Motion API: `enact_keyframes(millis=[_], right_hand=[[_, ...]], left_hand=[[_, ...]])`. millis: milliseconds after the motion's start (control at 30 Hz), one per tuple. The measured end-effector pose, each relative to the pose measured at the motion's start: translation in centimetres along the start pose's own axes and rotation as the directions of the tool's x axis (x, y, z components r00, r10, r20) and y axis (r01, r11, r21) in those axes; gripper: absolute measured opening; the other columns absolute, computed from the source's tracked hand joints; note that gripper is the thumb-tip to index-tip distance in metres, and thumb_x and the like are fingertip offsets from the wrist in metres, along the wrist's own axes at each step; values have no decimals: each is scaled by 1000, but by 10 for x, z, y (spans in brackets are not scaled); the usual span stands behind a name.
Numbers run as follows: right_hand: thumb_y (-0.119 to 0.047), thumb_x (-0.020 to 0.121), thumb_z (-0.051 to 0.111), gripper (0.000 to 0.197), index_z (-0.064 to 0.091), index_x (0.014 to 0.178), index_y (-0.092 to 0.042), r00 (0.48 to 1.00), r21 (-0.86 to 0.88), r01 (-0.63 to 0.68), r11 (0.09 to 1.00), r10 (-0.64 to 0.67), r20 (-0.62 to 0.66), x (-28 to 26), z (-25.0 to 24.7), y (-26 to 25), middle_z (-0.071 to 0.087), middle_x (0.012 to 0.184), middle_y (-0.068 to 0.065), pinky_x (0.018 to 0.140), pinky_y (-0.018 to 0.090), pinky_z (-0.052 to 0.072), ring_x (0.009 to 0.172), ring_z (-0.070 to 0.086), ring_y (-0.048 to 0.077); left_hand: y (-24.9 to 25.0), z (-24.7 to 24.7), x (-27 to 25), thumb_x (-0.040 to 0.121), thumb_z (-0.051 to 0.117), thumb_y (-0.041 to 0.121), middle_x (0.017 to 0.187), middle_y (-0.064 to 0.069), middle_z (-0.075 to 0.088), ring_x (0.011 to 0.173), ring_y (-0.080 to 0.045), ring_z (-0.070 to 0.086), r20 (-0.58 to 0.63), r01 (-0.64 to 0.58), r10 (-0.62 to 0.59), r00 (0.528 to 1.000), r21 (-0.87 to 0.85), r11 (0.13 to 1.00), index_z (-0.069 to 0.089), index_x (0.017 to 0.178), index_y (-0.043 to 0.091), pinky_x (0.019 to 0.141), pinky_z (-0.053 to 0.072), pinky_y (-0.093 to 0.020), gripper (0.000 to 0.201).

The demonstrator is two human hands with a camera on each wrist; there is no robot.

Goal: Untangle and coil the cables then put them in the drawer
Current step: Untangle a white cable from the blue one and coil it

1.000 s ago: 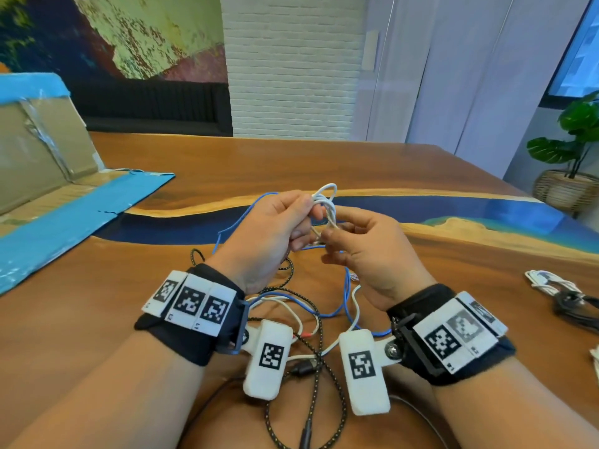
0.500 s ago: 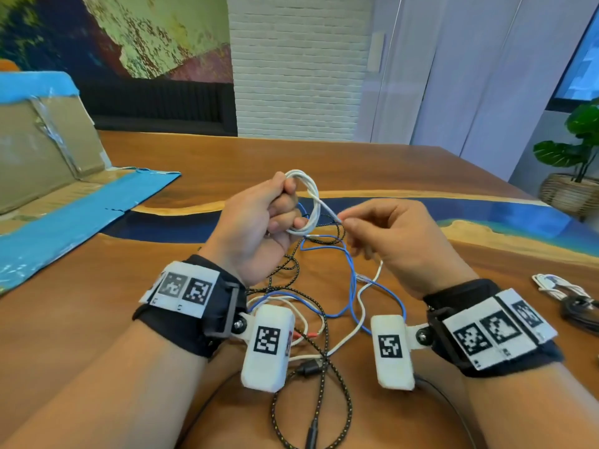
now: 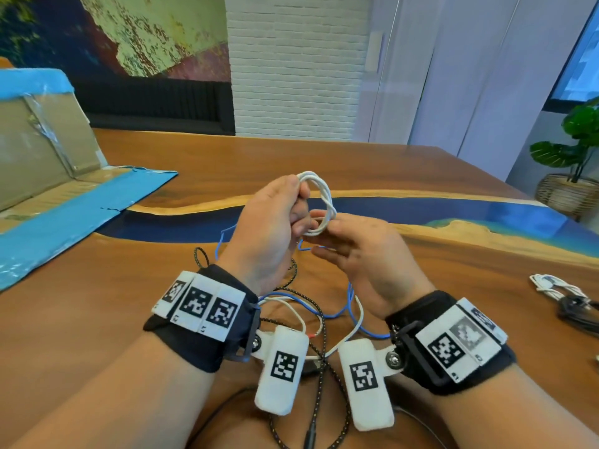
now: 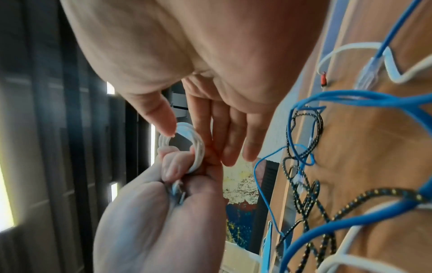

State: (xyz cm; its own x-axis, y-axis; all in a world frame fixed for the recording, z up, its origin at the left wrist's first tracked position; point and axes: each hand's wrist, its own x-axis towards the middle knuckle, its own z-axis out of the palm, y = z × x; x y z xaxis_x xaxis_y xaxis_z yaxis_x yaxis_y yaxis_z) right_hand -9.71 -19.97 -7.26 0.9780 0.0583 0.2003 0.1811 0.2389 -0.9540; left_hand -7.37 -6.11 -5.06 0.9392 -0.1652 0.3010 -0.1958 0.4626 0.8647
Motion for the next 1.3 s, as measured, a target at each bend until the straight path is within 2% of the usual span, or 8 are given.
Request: enact_keyframes(millis=[133, 333, 600, 733, 867, 967, 1133, 1300], right_hand=[[-18, 97, 66, 16, 79, 100, -12, 999, -137, 27, 990, -33, -40, 2, 0, 6, 78, 105, 7, 87, 37, 52, 104, 71, 19], [-17, 100, 59, 19, 77, 95, -11, 995, 12, -30, 999, 31, -91, 4, 2, 6, 76, 92, 5, 70, 28, 52, 86, 65, 15], [-17, 99, 58, 18, 74, 102, -7, 997, 72, -40, 997, 45, -70, 2, -5, -3, 75, 84, 3, 71, 29, 52, 76, 68, 12], [-17, 99, 59, 16, 73, 96, -11, 995, 88, -33, 996, 41, -86, 1, -6, -6, 75, 83, 1, 74, 31, 49, 73, 68, 11], [-14, 93, 64, 11, 70, 102, -15, 994, 171, -5, 985, 23, -103, 3, -8, -11, 76, 86, 4, 78, 34, 47, 75, 68, 13], [-18, 85, 66, 36, 62, 121, -18, 999, 236, -1, 972, 13, -49, 4, -9, -15, 72, 77, 0, 89, 42, 43, 79, 65, 17], [-12, 81, 67, 51, 58, 131, -12, 997, 196, 19, 980, -33, 64, -3, -6, -17, 69, 75, -4, 89, 41, 43, 78, 65, 14], [10, 88, 66, 35, 64, 119, -6, 991, 99, 33, 995, -20, -130, 3, -10, -14, 76, 97, 11, 86, 43, 60, 88, 71, 29]], left_hand=[[-3, 1, -2, 113, 30, 20, 58, 4, 34, 58, -13, 38, 36, -88, 82, 996, 190, 978, 53, 87, 9, 62, 42, -23, 36], [-3, 4, -4, 113, 33, 16, 66, -1, 45, 69, -13, 48, 72, -170, 155, 985, 346, 923, 55, 88, 8, 69, 46, -20, 34], [1, -7, -1, 100, 55, 38, 102, -7, 68, 104, -22, 61, 92, -179, 154, 984, 439, 881, 72, 80, 25, 95, 47, -47, 30], [6, -10, 0, 103, 59, 28, 82, 3, 71, 82, -8, 63, 131, -162, 113, 985, 462, 872, 75, 83, 19, 75, 50, -26, 27], [5, -15, 2, 100, 61, 38, 91, -31, 66, 83, -36, 60, 129, -166, 116, 985, 500, 850, 78, 85, 17, 85, 51, -49, 30], [4, -16, 4, 104, 59, 31, 95, -30, 69, 85, -37, 62, 81, -146, 121, 989, 521, 841, 78, 86, 15, 95, 50, -57, 30], [-2, -15, 4, 105, 59, 26, 83, -21, 69, 79, -18, 60, 82, -171, 150, 985, 546, 820, 77, 88, 9, 83, 54, -42, 29], [0, -18, 6, 105, 58, 22, 62, 11, 55, 66, -5, 53, 36, -178, 190, 981, 552, 815, 77, 88, 12, 67, 48, -18, 27]])
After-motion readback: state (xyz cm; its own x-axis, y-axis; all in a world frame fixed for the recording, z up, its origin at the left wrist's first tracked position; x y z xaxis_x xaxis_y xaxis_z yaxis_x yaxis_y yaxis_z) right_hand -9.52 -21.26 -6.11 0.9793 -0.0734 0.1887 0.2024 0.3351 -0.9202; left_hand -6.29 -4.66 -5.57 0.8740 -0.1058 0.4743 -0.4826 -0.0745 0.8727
